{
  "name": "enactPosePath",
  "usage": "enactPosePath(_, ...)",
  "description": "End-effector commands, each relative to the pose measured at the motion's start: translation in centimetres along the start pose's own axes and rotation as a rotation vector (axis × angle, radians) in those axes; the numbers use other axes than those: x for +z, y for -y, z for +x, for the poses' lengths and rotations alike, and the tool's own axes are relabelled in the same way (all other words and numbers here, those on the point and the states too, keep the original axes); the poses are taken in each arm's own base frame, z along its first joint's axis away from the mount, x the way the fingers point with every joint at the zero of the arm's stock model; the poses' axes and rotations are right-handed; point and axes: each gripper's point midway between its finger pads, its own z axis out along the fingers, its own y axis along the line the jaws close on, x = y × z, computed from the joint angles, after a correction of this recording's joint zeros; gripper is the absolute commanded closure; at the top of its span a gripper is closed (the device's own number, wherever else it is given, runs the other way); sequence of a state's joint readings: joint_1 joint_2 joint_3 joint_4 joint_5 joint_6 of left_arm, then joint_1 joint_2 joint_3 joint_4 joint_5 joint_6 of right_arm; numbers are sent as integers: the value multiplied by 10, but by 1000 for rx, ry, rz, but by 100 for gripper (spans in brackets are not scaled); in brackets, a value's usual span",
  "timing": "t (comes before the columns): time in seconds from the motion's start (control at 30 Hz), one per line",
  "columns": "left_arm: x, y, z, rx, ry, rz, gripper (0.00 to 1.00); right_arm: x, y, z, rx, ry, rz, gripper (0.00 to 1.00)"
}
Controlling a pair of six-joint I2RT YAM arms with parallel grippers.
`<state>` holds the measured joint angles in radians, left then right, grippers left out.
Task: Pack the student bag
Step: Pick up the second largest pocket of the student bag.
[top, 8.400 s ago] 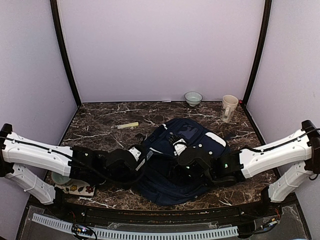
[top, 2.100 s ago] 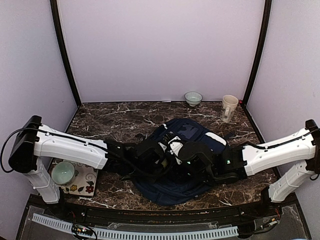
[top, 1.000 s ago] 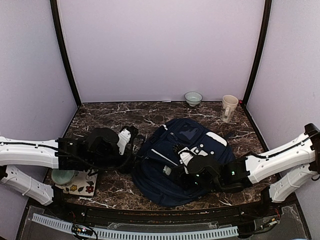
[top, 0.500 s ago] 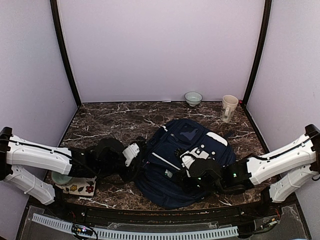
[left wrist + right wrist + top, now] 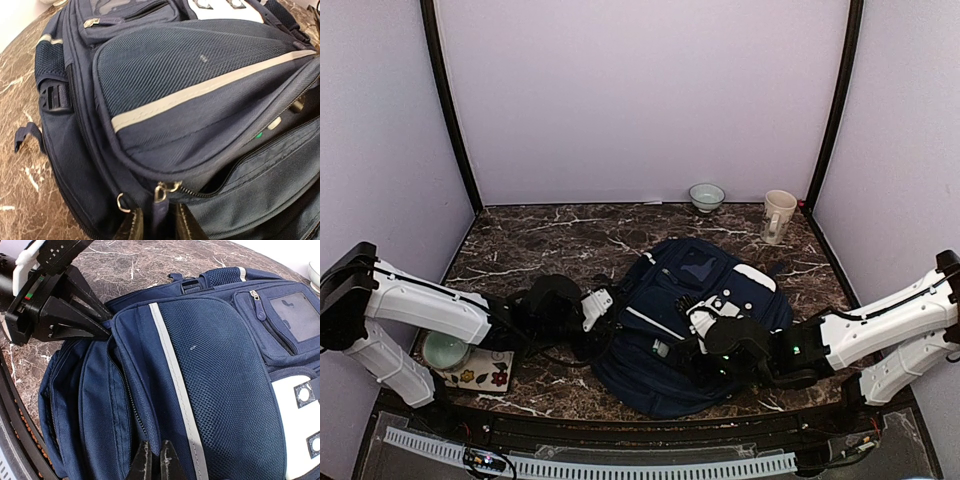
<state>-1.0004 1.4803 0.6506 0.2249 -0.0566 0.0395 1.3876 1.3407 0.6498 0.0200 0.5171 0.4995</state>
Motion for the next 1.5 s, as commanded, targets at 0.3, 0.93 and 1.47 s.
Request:
enactPosePath(0.3, -3, 10, -17, 17, 56, 61, 100, -1, 2, 11, -16, -41, 11, 86)
enactPosePath(0.93, -19, -96, -39, -197, 51, -238, 100, -31, -81, 29, -309, -71, -272, 37)
enactPosePath(1.47, -21, -88, -26, -214, 48, -176, 100, 30, -68, 51, -464, -57, -33, 63)
